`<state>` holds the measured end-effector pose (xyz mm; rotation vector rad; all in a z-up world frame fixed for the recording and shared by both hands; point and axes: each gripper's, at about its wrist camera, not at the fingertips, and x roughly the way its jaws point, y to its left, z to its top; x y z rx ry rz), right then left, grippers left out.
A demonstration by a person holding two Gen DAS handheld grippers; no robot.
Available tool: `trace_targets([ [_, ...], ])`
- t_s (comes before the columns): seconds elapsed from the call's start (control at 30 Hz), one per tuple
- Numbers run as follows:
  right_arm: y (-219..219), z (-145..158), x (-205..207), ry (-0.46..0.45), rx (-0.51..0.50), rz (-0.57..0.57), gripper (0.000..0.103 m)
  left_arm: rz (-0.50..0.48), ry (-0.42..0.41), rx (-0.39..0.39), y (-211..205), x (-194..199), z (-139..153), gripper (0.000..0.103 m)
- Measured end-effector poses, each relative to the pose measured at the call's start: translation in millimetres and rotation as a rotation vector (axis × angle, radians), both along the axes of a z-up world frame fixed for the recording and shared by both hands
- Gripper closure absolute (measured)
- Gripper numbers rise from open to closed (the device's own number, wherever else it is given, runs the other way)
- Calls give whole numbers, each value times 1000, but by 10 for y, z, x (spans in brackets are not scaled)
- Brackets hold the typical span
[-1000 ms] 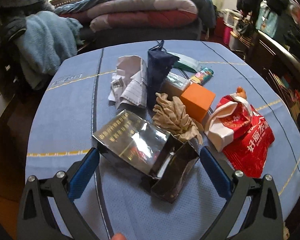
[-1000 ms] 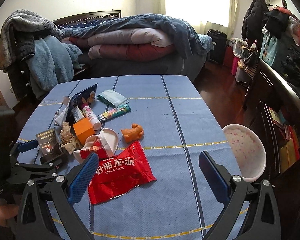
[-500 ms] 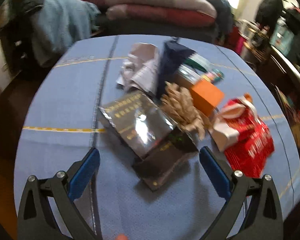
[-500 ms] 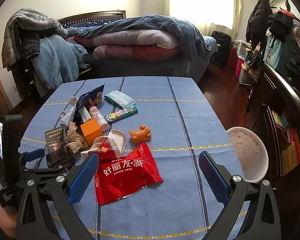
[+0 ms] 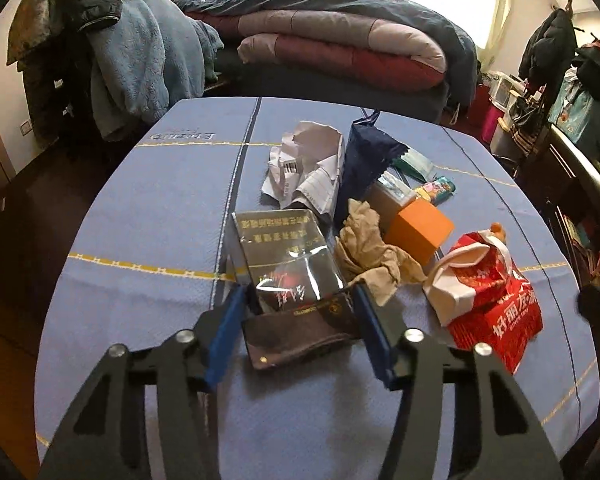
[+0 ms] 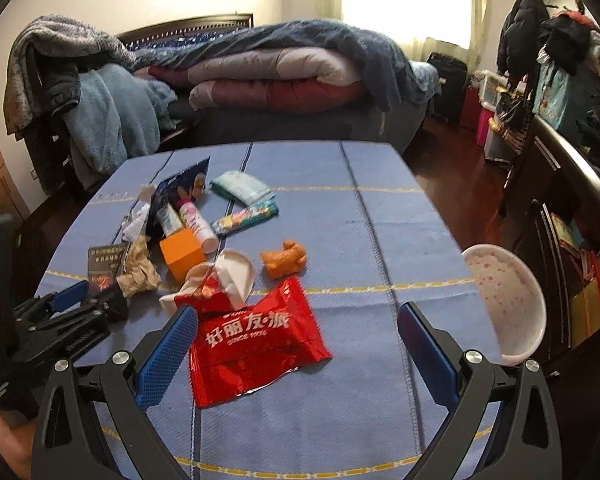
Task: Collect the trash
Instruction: 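Lift the black box with the left tool while the right tool grasps the red-and-white wrapper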
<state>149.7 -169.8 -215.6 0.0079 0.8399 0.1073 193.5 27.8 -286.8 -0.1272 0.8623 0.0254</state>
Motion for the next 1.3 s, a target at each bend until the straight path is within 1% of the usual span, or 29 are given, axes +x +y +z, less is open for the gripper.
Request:
trace_targets([
  [0.1, 62, -85, 35, 32, 9, 17, 4, 8, -6, -12, 68, -30, -5, 47],
  [0.13, 89, -102, 47, 38, 11, 22, 4, 12, -9, -14, 82, -25, -10, 43],
  [0.2, 135, -119, 48, 39, 10, 32, 4, 2, 11, -23, 86, 1, -54, 28],
  [0.23, 161, -112, 52, 36, 7, 37, 4, 0, 19, -33, 86, 12, -73, 14],
  [0.27, 187, -101, 52, 30, 4, 43, 4, -7, 18, -59, 82, 19, -90, 11],
  [0.3, 208, -93, 52, 26, 0, 48, 4, -8, 17, -63, 79, 17, -98, 11],
  [0.37, 267, -65, 70, 12, -8, 59, 4, -2, 7, -48, 63, 10, -107, 12],
  [0.43, 317, -46, 103, 4, -16, 73, 4, 15, 13, -22, 65, 8, -119, 43],
  [0.47, 353, -42, 127, 0, -22, 80, 4, 19, 8, -20, 86, -1, -113, 46],
  [0.57, 465, -49, 218, 1, -29, 106, 4, 28, -15, -37, 180, -68, -53, 47],
  [0.7, 623, -136, 341, 20, -42, 135, 4, 87, -67, -13, 350, -178, 93, 47],
  [0.77, 726, -219, 417, 37, -72, 143, 4, 108, -91, -7, 438, -227, 181, 47],
  [0.9, 866, -360, 488, 67, -123, 152, 4, 118, -117, -10, 510, -289, 292, 47],
  [0.97, 913, -416, 505, 76, -155, 149, 11, 115, -126, -14, 516, -314, 329, 46],
  [1.0, 919, -429, 498, 78, -165, 149, 26, 113, -130, -14, 508, -323, 343, 46],
  [1.03, 917, -449, 501, 85, -170, 153, 34, 108, -132, -15, 501, -333, 350, 46],
  [1.1, 874, -462, 503, 103, -142, 160, 35, 99, -137, -22, 483, -331, 378, 46],
  [1.23, 683, -330, 439, 66, -32, 163, 35, 85, -155, -27, 428, -335, 443, 46],
  [1.3, 571, -260, 415, 65, 41, 165, 35, 75, -168, -30, 392, -353, 493, 46],
])
